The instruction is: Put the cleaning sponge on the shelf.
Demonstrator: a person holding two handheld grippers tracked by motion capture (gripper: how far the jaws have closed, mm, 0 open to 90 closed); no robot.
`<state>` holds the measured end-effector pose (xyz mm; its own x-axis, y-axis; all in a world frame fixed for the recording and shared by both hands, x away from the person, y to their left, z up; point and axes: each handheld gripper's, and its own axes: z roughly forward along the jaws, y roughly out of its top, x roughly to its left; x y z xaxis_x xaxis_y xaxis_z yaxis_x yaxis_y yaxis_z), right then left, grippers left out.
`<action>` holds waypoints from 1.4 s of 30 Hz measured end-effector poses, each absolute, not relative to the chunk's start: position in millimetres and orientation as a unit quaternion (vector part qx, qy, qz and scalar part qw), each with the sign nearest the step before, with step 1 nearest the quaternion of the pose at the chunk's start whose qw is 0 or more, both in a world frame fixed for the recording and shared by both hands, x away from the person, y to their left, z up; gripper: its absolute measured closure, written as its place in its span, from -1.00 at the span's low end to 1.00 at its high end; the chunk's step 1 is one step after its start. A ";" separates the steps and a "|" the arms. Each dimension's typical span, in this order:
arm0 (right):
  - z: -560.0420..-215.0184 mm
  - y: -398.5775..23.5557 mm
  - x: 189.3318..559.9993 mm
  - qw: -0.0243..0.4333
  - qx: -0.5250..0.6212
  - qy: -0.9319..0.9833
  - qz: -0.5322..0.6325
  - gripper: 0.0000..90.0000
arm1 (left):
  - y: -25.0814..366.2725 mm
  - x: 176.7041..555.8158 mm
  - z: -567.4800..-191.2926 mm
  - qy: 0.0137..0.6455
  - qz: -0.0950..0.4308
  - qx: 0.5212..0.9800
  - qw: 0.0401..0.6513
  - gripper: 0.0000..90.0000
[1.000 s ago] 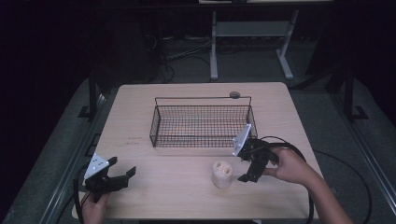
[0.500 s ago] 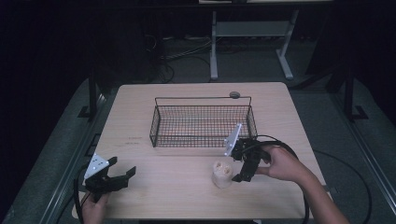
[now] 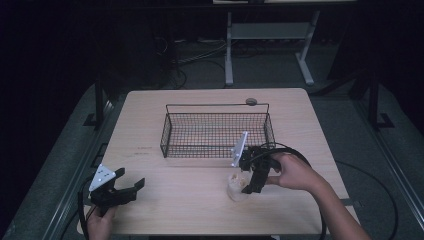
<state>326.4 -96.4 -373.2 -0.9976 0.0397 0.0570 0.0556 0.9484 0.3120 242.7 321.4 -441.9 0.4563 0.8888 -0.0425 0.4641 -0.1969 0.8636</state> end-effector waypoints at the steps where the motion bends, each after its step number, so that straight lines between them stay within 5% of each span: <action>1: -373.2 -94.9 326.5 0.026 -0.023 -0.987 -0.157 -0.66 | 321.3 242.7 -441.8 0.460 0.244 0.734 0.435 -0.69; 15: -381.1 -79.4 329.1 0.038 -0.005 -0.990 -0.137 -0.64 | 322.3 242.6 -441.8 0.462 0.245 0.733 0.436 -0.69; 26: -384.5 -78.2 330.7 0.048 -0.001 -0.990 -0.131 -0.37 | 323.1 242.6 -441.7 0.462 0.245 0.733 0.435 -0.69; 42: -375.0 -82.7 331.7 0.051 -0.002 -0.987 -0.150 -0.35 | 323.1 242.5 -441.8 0.461 0.245 0.734 0.435 -0.69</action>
